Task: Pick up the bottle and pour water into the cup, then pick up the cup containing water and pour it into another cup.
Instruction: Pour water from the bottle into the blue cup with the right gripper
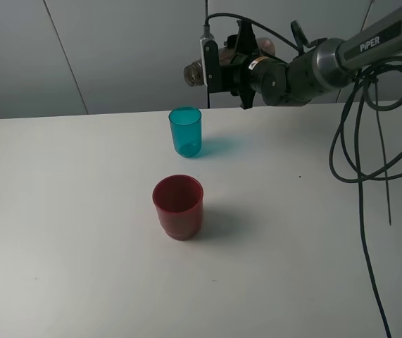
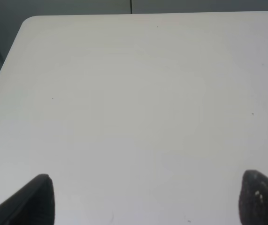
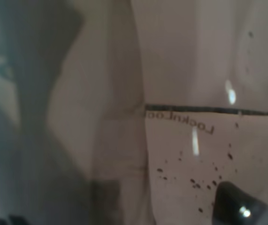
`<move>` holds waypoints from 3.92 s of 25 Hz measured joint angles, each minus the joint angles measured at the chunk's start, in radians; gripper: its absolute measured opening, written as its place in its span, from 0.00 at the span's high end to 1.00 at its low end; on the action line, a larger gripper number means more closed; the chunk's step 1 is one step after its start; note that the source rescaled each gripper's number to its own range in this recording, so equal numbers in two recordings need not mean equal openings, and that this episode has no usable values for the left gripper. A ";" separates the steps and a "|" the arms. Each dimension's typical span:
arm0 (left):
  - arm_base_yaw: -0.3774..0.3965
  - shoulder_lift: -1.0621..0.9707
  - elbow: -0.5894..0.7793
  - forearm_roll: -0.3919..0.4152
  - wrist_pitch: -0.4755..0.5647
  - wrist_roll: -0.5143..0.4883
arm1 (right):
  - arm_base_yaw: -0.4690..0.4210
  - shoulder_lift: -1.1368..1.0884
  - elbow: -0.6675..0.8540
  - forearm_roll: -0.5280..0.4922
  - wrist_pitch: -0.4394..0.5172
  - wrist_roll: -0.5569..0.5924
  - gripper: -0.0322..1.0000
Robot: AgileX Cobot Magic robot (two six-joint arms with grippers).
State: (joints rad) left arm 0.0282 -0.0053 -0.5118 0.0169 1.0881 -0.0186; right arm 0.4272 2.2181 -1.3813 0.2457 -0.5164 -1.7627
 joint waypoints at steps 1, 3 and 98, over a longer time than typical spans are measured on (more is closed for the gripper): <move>0.000 0.000 0.000 0.000 0.000 0.000 | 0.000 0.000 0.000 0.000 0.000 -0.002 0.90; 0.000 0.000 0.000 0.000 0.000 0.000 | 0.000 0.000 0.000 0.000 0.000 -0.002 0.90; 0.000 0.000 0.000 0.000 0.000 0.002 | 0.000 0.000 0.000 -0.020 -0.116 -0.292 0.90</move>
State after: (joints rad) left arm 0.0282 -0.0053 -0.5118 0.0169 1.0881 -0.0166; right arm 0.4272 2.2181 -1.3813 0.2258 -0.6322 -2.0549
